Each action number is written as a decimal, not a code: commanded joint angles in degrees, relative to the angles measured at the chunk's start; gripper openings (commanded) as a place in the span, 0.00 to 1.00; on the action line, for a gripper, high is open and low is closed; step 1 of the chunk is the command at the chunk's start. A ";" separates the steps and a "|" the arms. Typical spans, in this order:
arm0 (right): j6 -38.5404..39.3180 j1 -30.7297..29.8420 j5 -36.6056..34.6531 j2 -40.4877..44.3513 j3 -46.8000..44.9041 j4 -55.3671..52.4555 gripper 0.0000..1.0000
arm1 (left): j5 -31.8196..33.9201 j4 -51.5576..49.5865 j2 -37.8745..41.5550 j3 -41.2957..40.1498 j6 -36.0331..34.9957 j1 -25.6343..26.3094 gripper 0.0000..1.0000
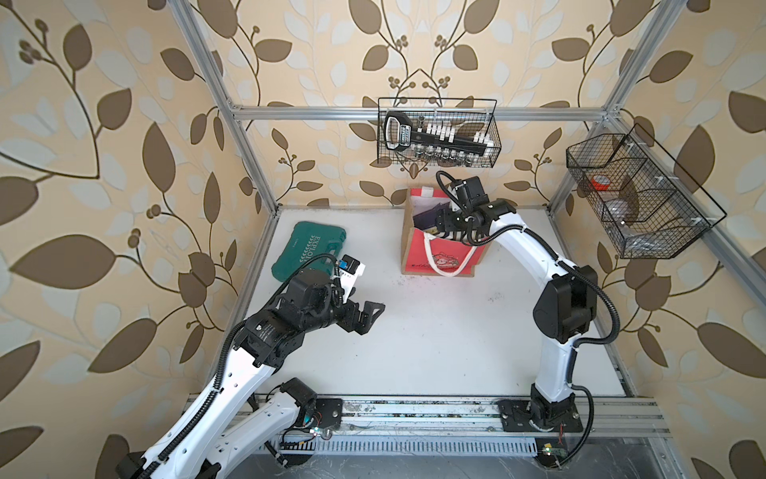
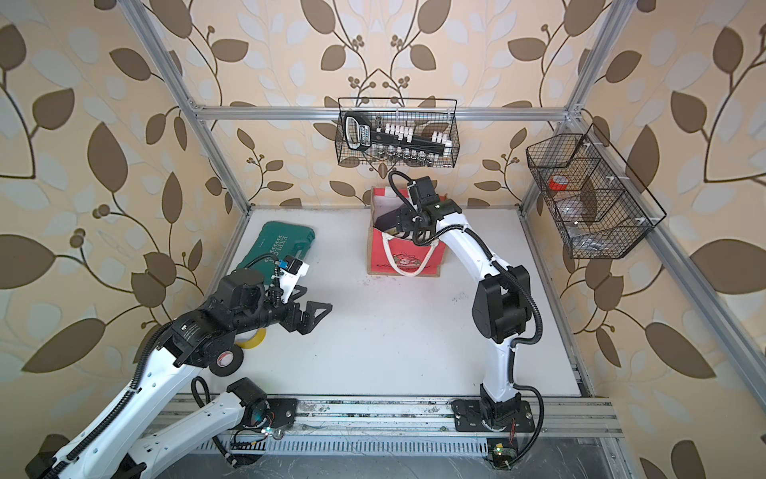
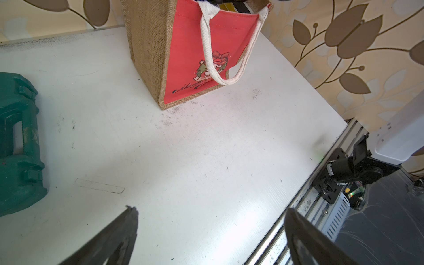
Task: Put the books into the canvas bag
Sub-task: Place the book in the canvas bag, then adjust the canvas bag at the center of the board.
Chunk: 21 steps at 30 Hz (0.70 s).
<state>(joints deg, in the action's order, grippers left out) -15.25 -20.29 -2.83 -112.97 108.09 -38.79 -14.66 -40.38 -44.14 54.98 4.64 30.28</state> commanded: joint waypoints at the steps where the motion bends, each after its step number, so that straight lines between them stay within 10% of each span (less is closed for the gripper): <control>1: -1.89 2.50 7.66 -0.31 -1.08 1.74 0.83 | -1.04 1.97 0.50 0.12 -0.58 -0.59 0.99; 11: -6.68 2.06 34.16 -3.73 1.78 11.53 0.83 | -0.61 1.95 0.92 0.04 -0.47 -0.61 0.99; 21: -8.78 -4.79 36.11 -15.89 20.30 6.35 0.83 | 0.35 1.80 2.52 -0.38 -0.36 -0.61 0.99</control>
<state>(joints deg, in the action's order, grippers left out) -23.05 -22.00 27.27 -126.54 125.97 -32.97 -14.55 -40.36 -42.83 54.96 4.67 30.28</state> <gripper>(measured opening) 0.825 0.990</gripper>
